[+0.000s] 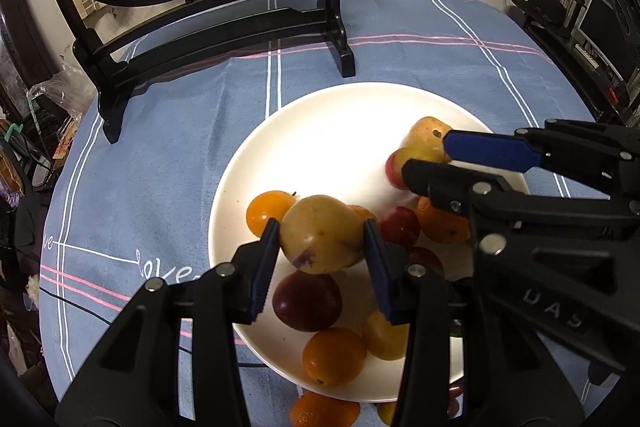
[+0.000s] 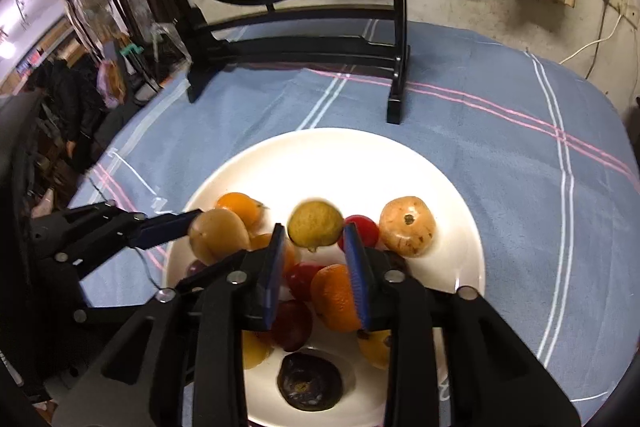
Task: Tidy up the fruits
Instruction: 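Open both tools to release the fruits onto the plate, then move both open tools back over the remaining fruits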
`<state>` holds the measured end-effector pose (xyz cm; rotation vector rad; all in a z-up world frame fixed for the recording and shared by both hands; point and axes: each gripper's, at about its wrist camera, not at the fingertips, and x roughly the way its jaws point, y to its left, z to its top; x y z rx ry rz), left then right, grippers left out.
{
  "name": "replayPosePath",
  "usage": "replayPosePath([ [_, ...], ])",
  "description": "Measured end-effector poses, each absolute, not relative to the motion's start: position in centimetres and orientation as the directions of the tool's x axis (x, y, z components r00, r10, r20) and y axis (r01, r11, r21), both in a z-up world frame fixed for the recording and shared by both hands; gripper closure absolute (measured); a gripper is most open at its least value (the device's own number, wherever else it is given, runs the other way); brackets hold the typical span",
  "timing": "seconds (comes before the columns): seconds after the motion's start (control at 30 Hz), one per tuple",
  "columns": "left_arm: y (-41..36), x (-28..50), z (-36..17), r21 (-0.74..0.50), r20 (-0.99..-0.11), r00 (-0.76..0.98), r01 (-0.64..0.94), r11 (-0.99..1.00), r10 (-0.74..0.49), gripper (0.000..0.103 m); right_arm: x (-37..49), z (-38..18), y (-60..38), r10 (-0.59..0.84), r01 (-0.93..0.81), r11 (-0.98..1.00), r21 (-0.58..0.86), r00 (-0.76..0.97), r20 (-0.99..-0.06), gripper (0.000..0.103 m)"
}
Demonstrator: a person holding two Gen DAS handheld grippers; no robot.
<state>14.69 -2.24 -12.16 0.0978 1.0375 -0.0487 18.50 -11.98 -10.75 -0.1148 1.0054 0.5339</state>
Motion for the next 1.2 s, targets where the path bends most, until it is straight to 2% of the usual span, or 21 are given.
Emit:
replayPosePath([
  [0.03,-2.2,14.7,-12.1,0.062,-0.860,0.511,0.082,0.995,0.012,0.040,18.5,-10.7,-12.0,0.360,-0.466,0.874,0.136,0.434,-0.826,0.035],
  [0.07,-2.2,14.6,-12.0,0.070,-0.853,0.522,0.075,0.995,0.021,0.038,18.3,-10.4,-12.2,0.364,-0.461,0.877,0.133,0.457,-0.812,0.031],
  [0.47,-0.3,13.3,-9.5,0.023,-0.829,0.560,0.044,0.999,-0.006,0.038,16.5,-7.2,-15.1,0.394,-0.410,0.893,0.186,0.509,-0.765,0.031],
  [0.7,3.8,9.4,-7.3,-0.024,-0.808,0.589,-0.031,0.999,-0.001,0.037,10.8,-5.7,-17.4,0.399,-0.412,0.893,0.182,0.535,-0.745,0.031],
  [1.0,5.2,2.2,-9.7,-0.037,-0.838,0.545,-0.011,0.999,-0.026,0.035,1.9,-10.4,-17.0,0.408,-0.453,0.872,0.188,0.457,-0.791,0.031],
  [1.2,5.4,-0.5,-12.1,-0.061,-0.872,0.487,-0.024,0.998,-0.042,0.035,0.6,-14.9,-14.4,0.371,-0.467,0.867,0.173,0.373,-0.851,0.033],
])
